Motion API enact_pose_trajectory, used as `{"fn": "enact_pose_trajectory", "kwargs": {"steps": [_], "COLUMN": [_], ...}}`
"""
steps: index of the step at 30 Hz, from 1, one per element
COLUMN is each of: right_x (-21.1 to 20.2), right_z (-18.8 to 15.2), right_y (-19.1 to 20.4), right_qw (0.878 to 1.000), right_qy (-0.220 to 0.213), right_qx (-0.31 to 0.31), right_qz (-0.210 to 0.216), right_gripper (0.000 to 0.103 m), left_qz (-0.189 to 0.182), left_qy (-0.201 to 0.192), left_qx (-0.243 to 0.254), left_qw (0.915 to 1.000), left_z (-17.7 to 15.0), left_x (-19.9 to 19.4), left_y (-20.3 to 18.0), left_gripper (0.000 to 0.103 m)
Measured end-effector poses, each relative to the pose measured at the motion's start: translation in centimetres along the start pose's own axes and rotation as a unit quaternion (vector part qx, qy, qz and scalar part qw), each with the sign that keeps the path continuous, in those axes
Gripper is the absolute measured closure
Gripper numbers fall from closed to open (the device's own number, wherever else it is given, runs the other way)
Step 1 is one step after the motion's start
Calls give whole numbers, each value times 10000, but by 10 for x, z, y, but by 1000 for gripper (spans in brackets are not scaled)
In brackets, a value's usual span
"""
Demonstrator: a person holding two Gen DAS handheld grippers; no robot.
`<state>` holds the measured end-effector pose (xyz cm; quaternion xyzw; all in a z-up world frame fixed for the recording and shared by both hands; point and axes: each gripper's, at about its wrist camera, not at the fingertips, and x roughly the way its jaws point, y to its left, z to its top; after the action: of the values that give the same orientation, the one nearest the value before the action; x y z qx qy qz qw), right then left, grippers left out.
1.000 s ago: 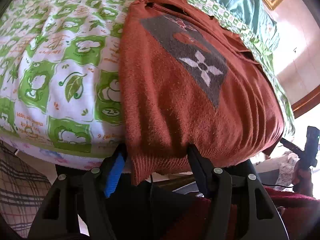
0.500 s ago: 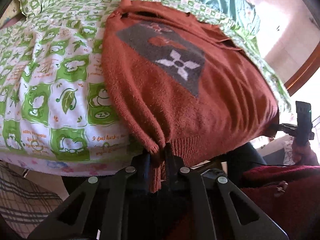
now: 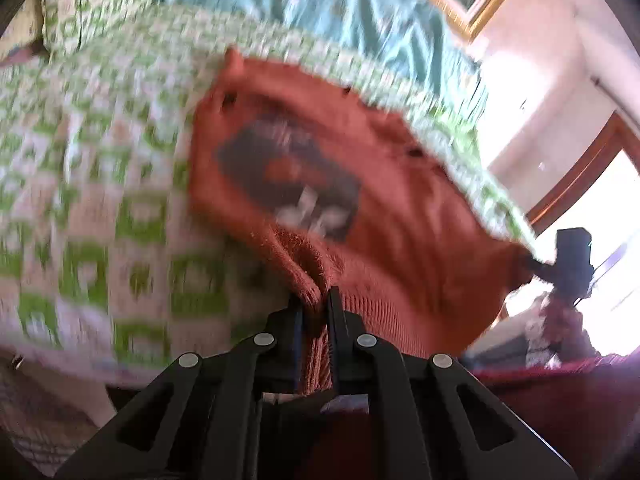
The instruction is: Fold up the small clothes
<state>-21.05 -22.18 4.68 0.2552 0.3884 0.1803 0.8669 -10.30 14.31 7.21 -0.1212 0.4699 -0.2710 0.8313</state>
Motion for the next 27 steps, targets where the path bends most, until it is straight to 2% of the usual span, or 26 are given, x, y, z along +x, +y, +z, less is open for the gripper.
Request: {"fn": "enact_pose_trajectory", "kwargs": {"steps": [7, 10, 13, 16, 20, 24, 27], "right_x": [-7, -11, -6, 10, 35, 59, 75], "right_z": [54, 87, 128, 167, 220, 254, 271], "right_y": [-8, -22, -35, -41, -60, -81, -98], "right_qw": [9968, 9928, 9890, 9879, 9876, 9879, 9879], "right_qy": [-805, -1191, -1445, -1479, -1413, -1298, -1217], "right_qx": [-7, 55, 35, -39, -156, -141, -40], "right_qz": [-10, -145, -310, -467, -668, -840, -959], "right_gripper": [96, 96, 96, 96, 97, 97, 97], "left_qz": [-82, -70, -4, 162, 387, 543, 524], "left_qy": [-769, -1051, -1297, -1406, -1335, -1172, -1126], "left_qx": [253, 179, -114, -278, -324, -427, -494], "left_qw": [9967, 9943, 9915, 9895, 9898, 9907, 9910], "left_z": [83, 115, 154, 185, 219, 246, 259], "left_x": [-3, 7, 25, 46, 79, 111, 125], "left_y": [-18, -13, 5, 19, 36, 54, 65], "left_gripper": [95, 95, 96, 96, 96, 96, 96]}}
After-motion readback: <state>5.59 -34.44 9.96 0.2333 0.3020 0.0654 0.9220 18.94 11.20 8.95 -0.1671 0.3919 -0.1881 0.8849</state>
